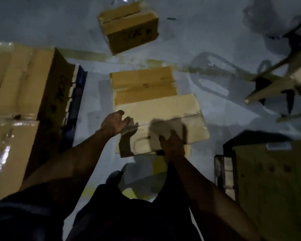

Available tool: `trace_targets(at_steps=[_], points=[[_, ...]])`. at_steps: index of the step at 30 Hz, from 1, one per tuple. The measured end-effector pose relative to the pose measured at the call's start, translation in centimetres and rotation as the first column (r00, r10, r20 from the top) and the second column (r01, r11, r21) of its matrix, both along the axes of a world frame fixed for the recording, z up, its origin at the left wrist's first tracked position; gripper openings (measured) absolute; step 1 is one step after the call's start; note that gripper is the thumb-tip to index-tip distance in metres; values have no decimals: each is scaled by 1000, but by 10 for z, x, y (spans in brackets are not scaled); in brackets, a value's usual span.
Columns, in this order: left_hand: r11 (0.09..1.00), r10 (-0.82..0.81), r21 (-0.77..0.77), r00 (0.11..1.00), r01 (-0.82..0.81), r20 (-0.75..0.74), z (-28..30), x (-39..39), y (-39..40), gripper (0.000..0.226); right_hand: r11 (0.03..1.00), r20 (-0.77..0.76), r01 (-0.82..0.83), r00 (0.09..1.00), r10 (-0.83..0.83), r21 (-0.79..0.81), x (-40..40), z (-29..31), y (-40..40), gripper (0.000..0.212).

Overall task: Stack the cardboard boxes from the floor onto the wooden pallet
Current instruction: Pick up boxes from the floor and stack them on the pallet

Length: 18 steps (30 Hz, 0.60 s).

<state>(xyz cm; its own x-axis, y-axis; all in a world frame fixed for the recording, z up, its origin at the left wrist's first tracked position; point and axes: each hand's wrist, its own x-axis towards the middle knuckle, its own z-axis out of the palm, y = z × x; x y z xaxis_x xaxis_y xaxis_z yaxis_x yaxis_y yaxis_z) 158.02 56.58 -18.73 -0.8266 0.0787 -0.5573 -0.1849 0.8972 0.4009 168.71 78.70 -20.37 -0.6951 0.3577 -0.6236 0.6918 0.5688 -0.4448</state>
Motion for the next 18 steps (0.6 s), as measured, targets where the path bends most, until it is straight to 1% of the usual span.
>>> trace_targets(at_steps=[2, 5, 9, 11, 12, 14, 15, 18], points=[[989, 149, -4, 989, -149, -10, 0, 15, 11, 57, 986, -17, -165, 986, 166, 26, -18, -5, 21, 75], [954, 299, 11, 954, -299, -1, 5, 43, 27, 54, 946, -4, -322, 947, 322, 26, -36, 3, 54, 77], [911, 409, 55, 912, -408, -13, 10, 78, 48, 51, 852, -26, -520, 852, 522, 61, -54, 25, 89, 73], [880, 472, 61, 882, -471, 0, 6, 85, 57, 50, 779, -47, -615, 781, 623, 120, -67, 28, 97, 72], [869, 491, 66, 871, -490, 7, 4, 86, 62, 51, 739, -44, -654, 744, 667, 161, -75, 30, 100, 71], [873, 479, 96, 877, -479, 22, -3, 86, 68, 57, 689, -43, -692, 698, 715, 214, -91, 29, 105, 72], [865, 488, 109, 872, -489, 37, -6, 88, 71, 59, 672, -38, -709, 681, 731, 215, -97, 28, 105, 72], [813, 565, 109, 820, -572, 89, -7, 102, 86, 55, 619, -23, -763, 627, 779, 187, -105, 30, 106, 72]])
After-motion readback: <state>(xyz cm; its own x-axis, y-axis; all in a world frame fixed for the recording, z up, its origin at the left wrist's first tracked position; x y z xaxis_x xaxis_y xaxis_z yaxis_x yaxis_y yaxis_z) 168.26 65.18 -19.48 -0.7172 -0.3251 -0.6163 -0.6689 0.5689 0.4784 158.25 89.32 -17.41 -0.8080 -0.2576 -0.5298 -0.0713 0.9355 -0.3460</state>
